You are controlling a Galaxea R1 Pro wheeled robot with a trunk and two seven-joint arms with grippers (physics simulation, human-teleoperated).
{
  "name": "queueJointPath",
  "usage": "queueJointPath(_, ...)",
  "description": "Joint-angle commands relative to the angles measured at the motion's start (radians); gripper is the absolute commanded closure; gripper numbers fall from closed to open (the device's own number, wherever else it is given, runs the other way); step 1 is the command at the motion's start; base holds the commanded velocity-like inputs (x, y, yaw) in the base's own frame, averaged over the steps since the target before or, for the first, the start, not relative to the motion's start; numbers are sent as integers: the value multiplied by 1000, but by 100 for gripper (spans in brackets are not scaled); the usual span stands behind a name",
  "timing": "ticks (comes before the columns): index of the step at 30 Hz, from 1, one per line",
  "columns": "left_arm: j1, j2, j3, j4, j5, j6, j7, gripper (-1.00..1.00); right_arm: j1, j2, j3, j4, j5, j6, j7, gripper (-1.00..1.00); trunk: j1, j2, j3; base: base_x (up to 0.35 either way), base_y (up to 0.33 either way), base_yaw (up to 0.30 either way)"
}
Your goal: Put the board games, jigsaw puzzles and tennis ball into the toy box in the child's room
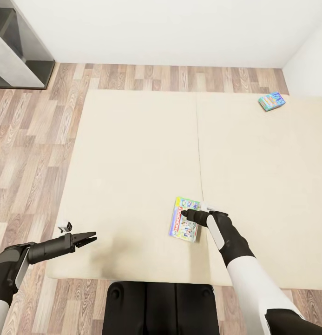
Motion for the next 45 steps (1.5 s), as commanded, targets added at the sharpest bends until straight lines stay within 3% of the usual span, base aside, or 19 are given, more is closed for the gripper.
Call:
queueJointPath(1, 0, 0, 0, 0, 0, 11, -4, -100, -1, 1, -4, -1, -3, 7, 3, -100, 1, -2, -1, 0, 0, 0)
queueJointPath(6, 0, 0, 0, 0, 0, 11, -4, -100, -1, 3, -4, -1, -3, 17, 11, -100, 1, -2, -1, 0, 0, 0)
queueJointPath(14, 0, 0, 0, 0, 0, 11, -4, -100, -19, 30, -4, -1, -3, 21, 14, -100, 1, -2, -1, 0, 0, 0)
queueJointPath(33, 0, 0, 0, 0, 0, 11, -5, -100, -24, 36, -3, -1, -3, 24, 20, -100, 1, -2, -1, 0, 0, 0)
queueJointPath(45, 0, 0, 0, 0, 0, 11, -6, -100, -33, 69, -3, 2, -3, 80, 20, -100, 1, -2, -1, 0, 0, 0)
